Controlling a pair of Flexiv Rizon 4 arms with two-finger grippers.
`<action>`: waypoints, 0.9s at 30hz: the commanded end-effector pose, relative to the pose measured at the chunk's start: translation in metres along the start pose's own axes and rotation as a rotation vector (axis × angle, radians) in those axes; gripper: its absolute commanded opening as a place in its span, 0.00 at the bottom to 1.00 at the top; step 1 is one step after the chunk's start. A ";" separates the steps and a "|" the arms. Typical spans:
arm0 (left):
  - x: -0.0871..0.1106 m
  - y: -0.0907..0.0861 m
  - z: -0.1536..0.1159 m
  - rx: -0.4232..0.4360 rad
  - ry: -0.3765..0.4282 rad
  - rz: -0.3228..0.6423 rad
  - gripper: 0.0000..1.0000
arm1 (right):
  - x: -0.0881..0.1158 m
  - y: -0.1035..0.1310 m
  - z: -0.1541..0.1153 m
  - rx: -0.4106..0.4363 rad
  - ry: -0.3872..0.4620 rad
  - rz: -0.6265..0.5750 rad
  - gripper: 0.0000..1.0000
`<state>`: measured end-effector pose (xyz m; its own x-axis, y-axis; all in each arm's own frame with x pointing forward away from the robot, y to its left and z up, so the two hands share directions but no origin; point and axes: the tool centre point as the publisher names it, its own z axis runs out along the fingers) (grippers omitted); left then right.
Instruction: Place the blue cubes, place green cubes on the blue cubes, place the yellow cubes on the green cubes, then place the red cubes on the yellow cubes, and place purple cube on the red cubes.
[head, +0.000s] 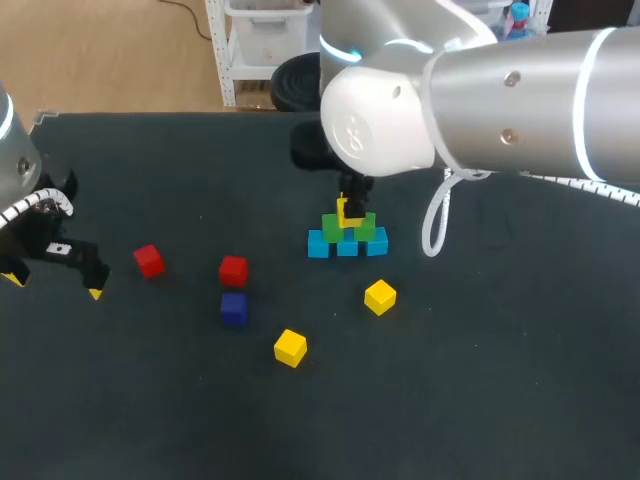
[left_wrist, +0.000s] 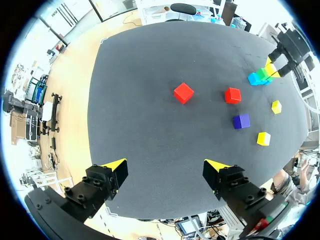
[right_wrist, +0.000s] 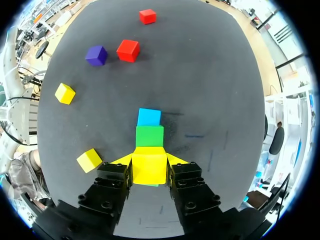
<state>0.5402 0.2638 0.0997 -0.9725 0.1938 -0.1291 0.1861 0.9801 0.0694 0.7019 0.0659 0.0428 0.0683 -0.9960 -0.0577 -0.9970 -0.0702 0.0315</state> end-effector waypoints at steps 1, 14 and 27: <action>0.000 0.001 0.000 0.004 -0.001 0.002 1.00 | 0.002 0.000 0.000 0.000 -0.002 0.003 0.00; 0.000 0.001 0.000 0.004 -0.001 0.002 1.00 | 0.000 -0.001 0.003 -0.004 -0.003 -0.006 0.04; 0.000 0.001 0.000 0.004 -0.001 0.002 1.00 | -0.001 -0.001 0.005 -0.011 0.002 -0.006 0.09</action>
<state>0.5401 0.2638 0.0997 -0.9725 0.1938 -0.1290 0.1861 0.9801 0.0694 0.7016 0.0659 0.0417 0.0739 -0.9956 -0.0569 -0.9964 -0.0761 0.0365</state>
